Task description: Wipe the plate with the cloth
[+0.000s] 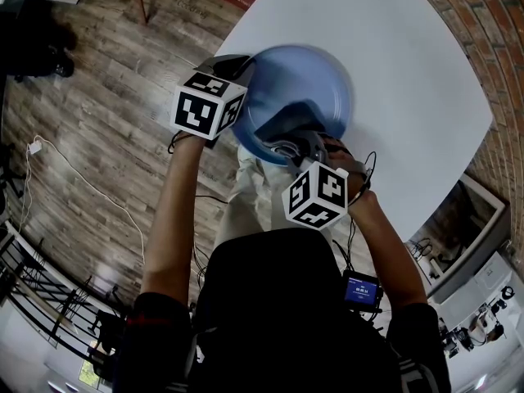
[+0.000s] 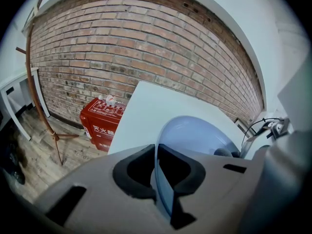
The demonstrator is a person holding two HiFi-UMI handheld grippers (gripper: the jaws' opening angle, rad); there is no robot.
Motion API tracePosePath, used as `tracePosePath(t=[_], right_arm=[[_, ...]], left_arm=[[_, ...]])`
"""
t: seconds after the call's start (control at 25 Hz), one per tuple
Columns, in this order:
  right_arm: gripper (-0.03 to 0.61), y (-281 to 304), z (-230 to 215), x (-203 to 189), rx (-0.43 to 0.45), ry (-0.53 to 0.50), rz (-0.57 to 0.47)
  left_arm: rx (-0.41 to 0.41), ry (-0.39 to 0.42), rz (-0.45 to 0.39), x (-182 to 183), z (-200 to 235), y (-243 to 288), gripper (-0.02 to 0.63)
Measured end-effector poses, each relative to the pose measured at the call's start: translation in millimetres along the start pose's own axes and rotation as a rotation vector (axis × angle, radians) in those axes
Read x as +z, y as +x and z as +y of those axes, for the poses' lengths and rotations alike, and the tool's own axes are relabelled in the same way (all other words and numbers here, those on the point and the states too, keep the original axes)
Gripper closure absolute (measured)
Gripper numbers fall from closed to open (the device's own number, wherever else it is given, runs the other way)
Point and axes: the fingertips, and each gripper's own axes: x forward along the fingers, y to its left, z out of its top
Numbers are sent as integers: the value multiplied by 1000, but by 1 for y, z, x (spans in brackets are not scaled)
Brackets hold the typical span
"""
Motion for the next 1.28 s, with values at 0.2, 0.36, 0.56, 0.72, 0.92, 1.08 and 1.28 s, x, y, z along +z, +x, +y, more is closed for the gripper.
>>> tracePosePath(t=[0.2, 0.36, 0.56, 0.72, 0.92, 1.08, 1.28], right_arm=[[528, 3, 1, 5, 4, 1, -9], [528, 5, 1, 12, 7, -2, -17], [528, 7, 2, 20, 8, -10, -24], [528, 11, 0, 25, 7, -16, -32], [528, 15, -2, 32, -5, -16, -40], [528, 16, -6, 36, -1, -11, -50], [528, 17, -12, 40, -11, -37, -55]], left_arm=[[0, -3, 0, -1, 0, 1, 578], [-1, -7, -1, -1, 0, 1, 578], [0, -11, -4, -1, 0, 0, 578], [3, -11, -6, -1, 1, 0, 577], [4, -13, -8, -2, 1, 0, 578], [3, -11, -5, -3, 2, 0, 578], [0, -6, -5, -1, 1, -1, 577]])
